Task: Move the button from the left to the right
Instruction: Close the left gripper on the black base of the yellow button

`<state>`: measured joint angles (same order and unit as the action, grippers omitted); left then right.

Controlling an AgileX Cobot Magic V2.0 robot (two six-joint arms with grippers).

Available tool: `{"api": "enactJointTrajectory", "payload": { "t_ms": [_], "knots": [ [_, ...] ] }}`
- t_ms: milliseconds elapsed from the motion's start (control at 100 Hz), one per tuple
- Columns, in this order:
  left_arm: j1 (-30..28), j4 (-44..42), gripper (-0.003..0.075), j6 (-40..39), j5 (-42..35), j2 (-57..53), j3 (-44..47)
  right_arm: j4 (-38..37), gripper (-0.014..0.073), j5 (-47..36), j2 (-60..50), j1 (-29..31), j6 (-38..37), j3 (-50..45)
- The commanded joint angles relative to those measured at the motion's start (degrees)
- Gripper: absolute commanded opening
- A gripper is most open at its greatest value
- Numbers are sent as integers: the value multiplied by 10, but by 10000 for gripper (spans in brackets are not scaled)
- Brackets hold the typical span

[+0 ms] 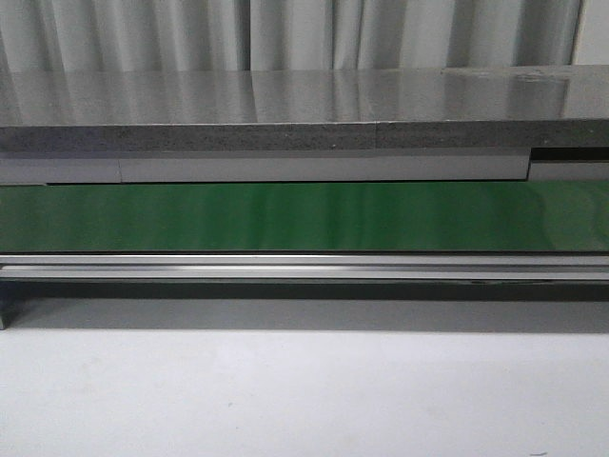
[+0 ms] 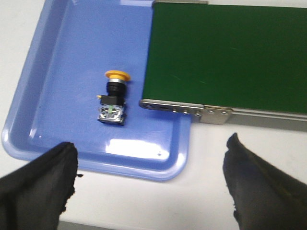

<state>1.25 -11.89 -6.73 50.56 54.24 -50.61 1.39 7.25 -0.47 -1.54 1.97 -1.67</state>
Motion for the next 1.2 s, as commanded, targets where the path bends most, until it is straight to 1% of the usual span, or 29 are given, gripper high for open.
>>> {"api": "enactJointTrajectory", "payload": {
  "t_ms": [0, 110, 210, 310, 420, 610, 830, 1010, 1190],
  "knots": [
    [-35, -8, 590, 4, -27, 35, -43, -5, -121, -45, -7, 1, -1, 0],
    [-87, 7, 590, 26, -31, 94, -78, -5, -121, -45, -7, 1, -1, 0],
    [-133, 58, 590, 82, -33, 150, -103, -5, -121, -45, -7, 1, -1, 0],
    [-165, 96, 590, 122, -35, 212, -124, -5, -121, -45, -7, 1, -1, 0],
    [-185, 98, 590, 133, -38, 269, -141, -5, -121, -45, -7, 1, -1, 0],
    [-199, 99, 590, 133, -72, 353, -163, -5, -121, -45, -7, 1, -1, 0],
    [-199, 105, 590, 133, -76, 426, -189, -5, -121, -45, -7, 1, -1, 0],
    [-199, 119, 590, 137, -79, 454, -197, -5, -121, -45, -7, 1, -1, 0],
    [-199, 145, 590, 161, -83, 467, -197, -5, -121, -45, -7, 1, -1, 0]
  ]
}}
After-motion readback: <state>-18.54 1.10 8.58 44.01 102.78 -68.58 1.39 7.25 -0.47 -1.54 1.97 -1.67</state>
